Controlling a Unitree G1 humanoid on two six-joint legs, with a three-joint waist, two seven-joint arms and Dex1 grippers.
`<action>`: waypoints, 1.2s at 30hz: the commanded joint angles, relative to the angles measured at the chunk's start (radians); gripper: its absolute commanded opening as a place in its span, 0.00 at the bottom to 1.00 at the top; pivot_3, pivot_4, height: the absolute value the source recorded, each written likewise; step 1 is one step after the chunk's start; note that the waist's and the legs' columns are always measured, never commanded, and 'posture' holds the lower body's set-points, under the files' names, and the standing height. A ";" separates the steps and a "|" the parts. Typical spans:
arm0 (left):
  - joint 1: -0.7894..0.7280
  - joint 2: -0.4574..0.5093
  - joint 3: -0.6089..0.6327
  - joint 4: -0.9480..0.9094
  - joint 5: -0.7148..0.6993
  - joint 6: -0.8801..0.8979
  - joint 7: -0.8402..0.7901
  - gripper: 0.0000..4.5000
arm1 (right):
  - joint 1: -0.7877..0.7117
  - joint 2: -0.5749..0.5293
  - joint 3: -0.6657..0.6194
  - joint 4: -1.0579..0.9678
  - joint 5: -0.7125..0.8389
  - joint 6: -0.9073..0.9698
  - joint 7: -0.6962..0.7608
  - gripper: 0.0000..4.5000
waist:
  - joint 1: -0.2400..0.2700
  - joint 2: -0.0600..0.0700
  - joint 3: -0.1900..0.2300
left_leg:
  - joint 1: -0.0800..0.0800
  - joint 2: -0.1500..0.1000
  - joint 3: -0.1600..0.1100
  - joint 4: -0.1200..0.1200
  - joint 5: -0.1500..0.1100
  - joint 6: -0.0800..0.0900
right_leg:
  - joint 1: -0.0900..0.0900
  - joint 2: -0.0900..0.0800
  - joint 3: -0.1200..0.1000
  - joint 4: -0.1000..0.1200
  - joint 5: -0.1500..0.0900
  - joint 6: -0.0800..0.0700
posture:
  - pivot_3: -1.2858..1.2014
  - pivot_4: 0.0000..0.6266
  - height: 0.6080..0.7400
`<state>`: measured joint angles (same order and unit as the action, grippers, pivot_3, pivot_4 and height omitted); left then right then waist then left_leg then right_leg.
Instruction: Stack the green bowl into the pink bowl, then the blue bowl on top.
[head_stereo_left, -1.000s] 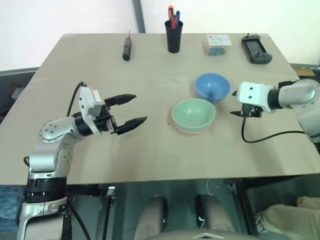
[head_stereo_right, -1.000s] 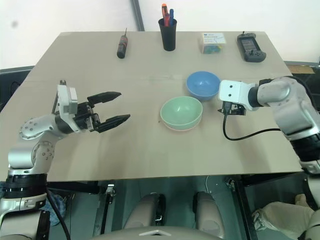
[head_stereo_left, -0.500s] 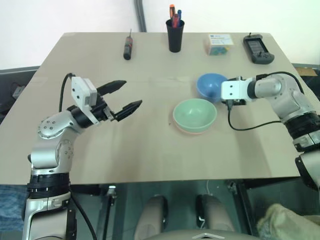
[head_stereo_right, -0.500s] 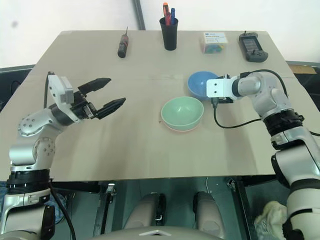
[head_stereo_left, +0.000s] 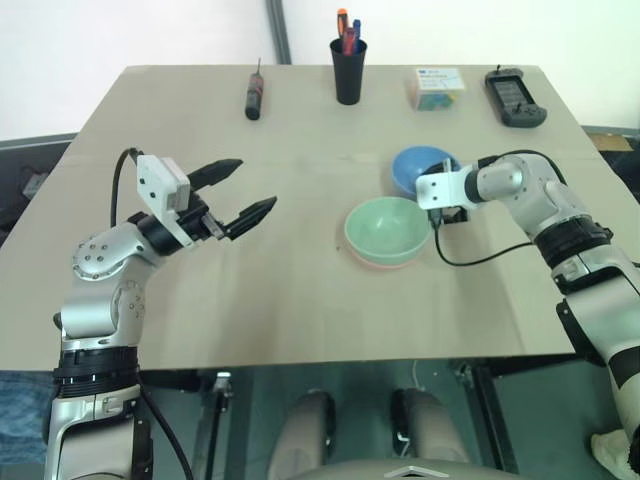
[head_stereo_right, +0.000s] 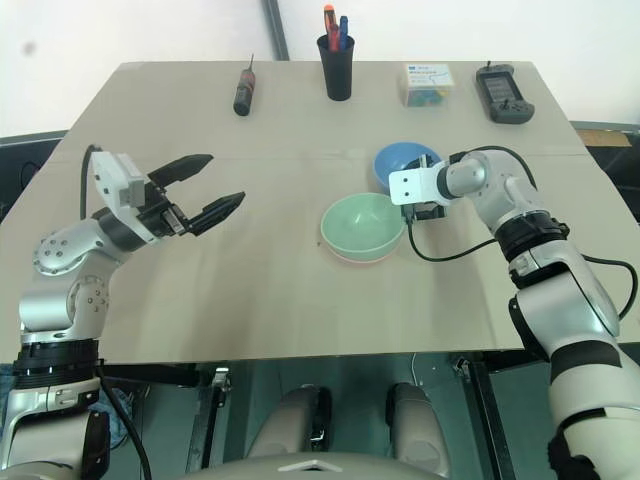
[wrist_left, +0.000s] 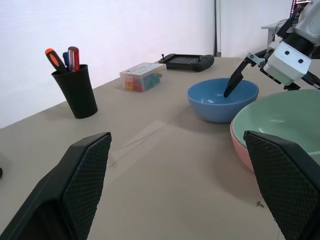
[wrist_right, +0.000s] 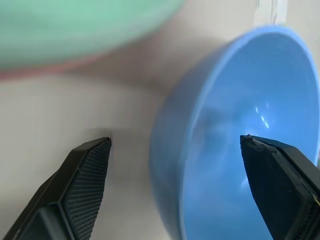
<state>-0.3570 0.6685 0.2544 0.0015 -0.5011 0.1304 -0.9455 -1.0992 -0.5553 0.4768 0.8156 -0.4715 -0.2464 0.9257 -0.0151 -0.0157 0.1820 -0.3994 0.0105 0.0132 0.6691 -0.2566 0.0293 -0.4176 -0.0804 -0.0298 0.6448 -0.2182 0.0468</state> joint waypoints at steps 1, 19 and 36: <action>-0.007 0.010 0.022 -0.008 0.001 -0.021 0.000 1.00 | -0.035 -0.007 -0.017 -0.012 -0.001 -0.010 0.000 0.97 | 0.000 0.000 0.000 | 0.000 0.000 0.000 0.000 0.000 0.000 | 0.000 0.000 0.000 0.000 0.000 0.000 | 0.52 0.24 1.00; -0.035 0.008 -0.001 0.025 0.019 -0.040 -0.022 1.00 | -0.015 -0.019 -0.043 -0.065 0.013 0.016 0.004 0.22 | -0.001 0.000 0.000 | 0.000 0.000 0.000 0.000 0.000 0.000 | 0.000 0.000 0.000 0.000 0.000 0.000 | 0.52 0.24 1.00; -0.034 0.015 -0.010 0.033 0.005 -0.060 -0.069 1.00 | 0.012 -0.128 -0.140 -0.469 0.192 0.149 0.273 0.02 | 0.001 0.000 0.000 | 0.000 0.000 0.000 0.000 -0.001 0.002 | -0.001 0.000 0.000 0.000 0.000 0.000 | 0.52 0.24 1.00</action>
<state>-0.3823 0.6695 0.2314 0.0488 -0.4911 0.0888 -1.0023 -1.0747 -0.6618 0.3825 0.4312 -0.3238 -0.1285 1.1625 -0.0140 -0.0154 0.1822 -0.3997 0.0107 0.0127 0.6688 -0.2580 0.0315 -0.4181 -0.0804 -0.0301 0.6449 -0.2181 0.0469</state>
